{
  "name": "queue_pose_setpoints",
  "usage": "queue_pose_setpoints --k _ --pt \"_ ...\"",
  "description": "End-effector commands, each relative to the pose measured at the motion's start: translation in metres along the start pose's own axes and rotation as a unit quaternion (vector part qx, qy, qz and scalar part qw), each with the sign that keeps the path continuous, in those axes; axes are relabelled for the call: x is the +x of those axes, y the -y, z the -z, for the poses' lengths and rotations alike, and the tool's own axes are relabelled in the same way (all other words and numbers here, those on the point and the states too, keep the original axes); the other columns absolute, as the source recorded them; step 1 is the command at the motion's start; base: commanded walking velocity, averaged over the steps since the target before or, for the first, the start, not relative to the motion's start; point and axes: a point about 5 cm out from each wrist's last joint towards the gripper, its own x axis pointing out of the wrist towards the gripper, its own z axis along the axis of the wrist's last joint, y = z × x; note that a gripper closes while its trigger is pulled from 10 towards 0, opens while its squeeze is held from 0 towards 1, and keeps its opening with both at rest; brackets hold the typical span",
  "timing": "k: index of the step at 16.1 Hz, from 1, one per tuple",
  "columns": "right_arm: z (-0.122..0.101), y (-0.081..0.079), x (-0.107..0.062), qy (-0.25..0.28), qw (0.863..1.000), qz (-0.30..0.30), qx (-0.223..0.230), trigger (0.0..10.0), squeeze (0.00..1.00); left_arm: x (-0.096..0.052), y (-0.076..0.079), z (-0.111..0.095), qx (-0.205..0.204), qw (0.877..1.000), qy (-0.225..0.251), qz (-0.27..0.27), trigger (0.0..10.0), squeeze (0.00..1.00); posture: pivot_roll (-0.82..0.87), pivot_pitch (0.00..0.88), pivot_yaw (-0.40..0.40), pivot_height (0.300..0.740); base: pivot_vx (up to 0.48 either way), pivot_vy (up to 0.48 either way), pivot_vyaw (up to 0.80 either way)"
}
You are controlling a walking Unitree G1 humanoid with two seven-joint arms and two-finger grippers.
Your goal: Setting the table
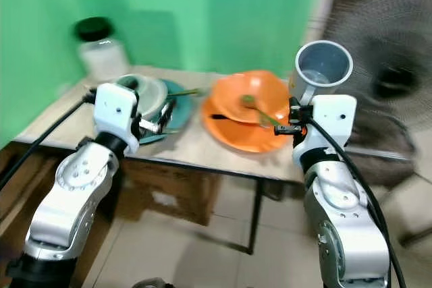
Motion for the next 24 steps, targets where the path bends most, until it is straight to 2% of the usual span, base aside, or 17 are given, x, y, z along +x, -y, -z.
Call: queue_pose_setpoints --k 1,2,3,5,6,7,8,9,10,11,13,16,18,20,22,24 --pt "-0.010 0.003 0.000 0.022 0.999 0.008 0.023 10.0 0.00 0.002 -0.001 0.000 -0.005 1.000 0.003 -0.017 10.0 0.00 0.08 0.000 0.068 0.740 0.000 0.000 -0.78" --pt "-0.011 0.004 0.001 0.024 0.999 0.010 0.034 10.0 0.00 0.003 -0.001 -0.001 -0.010 1.000 0.006 -0.023 10.0 0.00 0.08 0.000 0.062 0.740 0.000 0.000 -0.78" --pt "-0.012 0.007 0.005 0.024 0.998 0.028 0.058 10.0 0.00 0.002 -0.005 0.000 -0.015 0.998 0.007 -0.054 10.0 0.00 0.09 0.000 0.056 0.740 0.000 0.000 -0.78" --pt "-0.009 0.010 0.011 0.010 0.998 0.030 0.054 10.0 0.00 0.000 -0.007 0.005 -0.056 0.995 -0.005 -0.083 10.0 0.00 0.11 0.000 0.035 0.740 0.000 0.000 -0.71" --pt "-0.008 0.011 0.013 0.016 0.998 0.041 0.038 10.0 0.00 -0.002 -0.007 0.006 -0.048 0.996 -0.013 -0.081 10.0 0.00 0.11 0.000 0.029 0.740 0.000 0.000 -0.68" --pt "-0.008 0.009 0.014 0.018 0.998 0.045 0.035 10.0 0.00 -0.004 -0.004 0.005 -0.066 0.996 -0.009 -0.062 10.0 0.00 0.11 0.000 0.029 0.740 0.000 0.000 -0.70" --pt "-0.005 0.003 0.013 0.002 0.999 0.008 0.035 10.0 0.00 -0.005 -0.004 0.006 -0.069 0.996 -0.011 -0.057 10.0 0.00 0.11 0.000 0.032 0.740 0.000 0.000 -0.72" --pt "-0.003 0.004 0.011 -0.002 0.999 0.016 0.029 10.0 0.00 -0.005 -0.001 0.005 -0.078 0.996 -0.004 -0.043 10.0 0.00 0.11 0.000 0.029 0.740 0.000 0.000 -0.75" --pt "-0.003 0.005 0.010 -0.005 0.999 0.020 0.030 10.0 0.00 -0.006 0.001 0.004 -0.057 0.998 -0.002 -0.031 10.0 0.00 0.11 0.000 0.024 0.740 0.000 0.000 -0.75" --pt "-0.002 0.005 0.010 -0.008 0.999 0.018 0.030 10.0 0.00 -0.007 0.000 0.005 -0.058 0.998 -0.004 -0.037 10.0 0.00 0.11 0.000 0.023 0.740 0.000 0.000 -0.75" --pt "0.000 0.006 0.011 -0.010 0.999 0.021 0.034 10.0 0.00 -0.012 -0.003 0.014 -0.077 0.995 -0.037 -0.050 10.0 0.00 0.11 0.000 0.022 0.740 0.000 0.000 -0.75" --pt "0.001 0.003 0.009 -0.014 0.999 0.015 0.047 10.0 0.00 -0.015 -0.004 0.027 -0.111 0.989 -0.094 -0.039 10.0 0.00 0.10 0.000 0.035 0.740 0.000 0.000 -0.75" --pt "0.009 0.004 0.005 -0.031 0.998 0.028 0.049 10.0 0.00 -0.013 -0.004 0.027 -0.101 0.990 -0.094 -0.036 10.0 0.00 0.09 0.000 0.046 0.740 0.000 0.000 -0.75" --pt "0.015 0.007 0.004 -0.042 0.998 0.039 0.035 10.0 0.00 -0.012 -0.003 0.023 -0.059 0.996 -0.068 -0.025 10.0 0.00 0.09 0.000 0.051 0.740 0.000 0.000 -0.75" --pt "0.018 0.009 0.005 -0.051 0.997 0.054 0.027 10.0 0.00 -0.013 -0.001 0.016 -0.062 0.996 -0.050 -0.025 10.0 0.00 0.09 0.000 0.049 0.740 0.000 0.000 -0.70" --pt "0.016 0.003 0.007 -0.046 0.998 0.015 0.034 10.0 0.00 -0.013 -0.003 0.014 -0.055 0.996 -0.053 -0.035 10.0 0.00 0.09 0.000 0.041 0.740 0.000 0.000 -0.65"
